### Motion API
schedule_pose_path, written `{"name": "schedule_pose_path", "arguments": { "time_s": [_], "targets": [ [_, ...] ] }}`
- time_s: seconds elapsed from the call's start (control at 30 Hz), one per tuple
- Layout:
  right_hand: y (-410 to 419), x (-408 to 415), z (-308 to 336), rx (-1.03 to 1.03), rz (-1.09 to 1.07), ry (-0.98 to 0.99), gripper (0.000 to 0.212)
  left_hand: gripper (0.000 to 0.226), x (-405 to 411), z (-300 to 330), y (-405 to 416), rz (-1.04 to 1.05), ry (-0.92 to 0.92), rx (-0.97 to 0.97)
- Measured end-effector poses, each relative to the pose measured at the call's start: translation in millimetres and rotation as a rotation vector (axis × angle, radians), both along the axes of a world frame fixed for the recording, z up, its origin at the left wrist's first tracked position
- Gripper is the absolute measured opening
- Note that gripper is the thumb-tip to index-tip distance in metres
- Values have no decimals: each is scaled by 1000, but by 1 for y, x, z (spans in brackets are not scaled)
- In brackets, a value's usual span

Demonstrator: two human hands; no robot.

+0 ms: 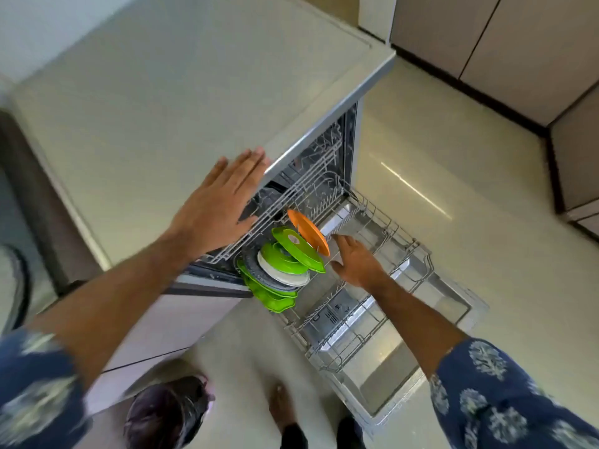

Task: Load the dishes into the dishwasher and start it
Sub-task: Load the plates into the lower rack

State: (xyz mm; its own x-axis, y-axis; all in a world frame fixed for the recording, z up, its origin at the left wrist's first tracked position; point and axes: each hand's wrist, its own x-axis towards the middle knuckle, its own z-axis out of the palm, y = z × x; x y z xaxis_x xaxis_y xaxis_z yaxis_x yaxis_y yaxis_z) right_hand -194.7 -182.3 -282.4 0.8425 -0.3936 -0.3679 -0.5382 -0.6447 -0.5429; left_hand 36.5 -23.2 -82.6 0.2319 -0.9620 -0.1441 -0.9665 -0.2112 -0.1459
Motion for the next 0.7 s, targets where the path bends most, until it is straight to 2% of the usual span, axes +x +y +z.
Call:
{"name": "schedule_pose_path", "arguments": {
  "time_s": [0.13,0.27,0.37,0.47,0.7],
  "targets": [
    [24,-15,89,-257,143,-61,81,112,-27,18,4,169,82,52],
    [53,-25,165,-366,204,-107,87,96,-77,30,60,296,158,81],
    [78,-28,206,-420,290,-109,90,89,-107,45,125,378,168,79],
    [121,-17,242,-516,389,-126,90,87,-124,65,203,430,120,0],
    [283,38,310,-601,612,-363,82,76,-146,115,416,682,29,-140]
  ]
}}
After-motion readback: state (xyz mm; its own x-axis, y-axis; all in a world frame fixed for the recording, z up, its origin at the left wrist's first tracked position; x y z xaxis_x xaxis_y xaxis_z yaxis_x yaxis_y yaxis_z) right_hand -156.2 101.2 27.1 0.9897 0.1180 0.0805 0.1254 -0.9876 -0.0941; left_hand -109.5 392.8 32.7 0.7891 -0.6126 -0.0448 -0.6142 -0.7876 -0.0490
